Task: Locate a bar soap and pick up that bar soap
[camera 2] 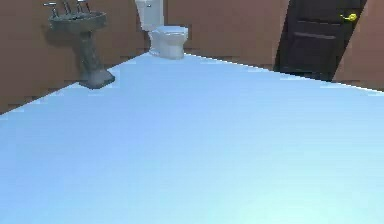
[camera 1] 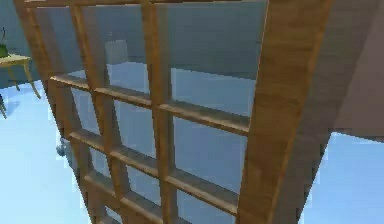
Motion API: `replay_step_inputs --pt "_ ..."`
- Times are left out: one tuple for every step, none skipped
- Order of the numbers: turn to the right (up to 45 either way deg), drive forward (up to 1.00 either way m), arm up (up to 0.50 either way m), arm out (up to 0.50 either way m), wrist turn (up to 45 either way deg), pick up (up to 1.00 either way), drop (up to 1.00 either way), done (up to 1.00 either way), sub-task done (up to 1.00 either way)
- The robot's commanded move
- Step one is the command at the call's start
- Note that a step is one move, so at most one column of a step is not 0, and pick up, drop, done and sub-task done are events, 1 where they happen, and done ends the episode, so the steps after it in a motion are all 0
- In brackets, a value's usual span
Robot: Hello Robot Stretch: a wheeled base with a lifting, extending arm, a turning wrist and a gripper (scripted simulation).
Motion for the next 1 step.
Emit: replay_step_inputs --pt "-45.0 0.0 0.0 0.0 0.0 0.0 0.0 0.0 0.0"
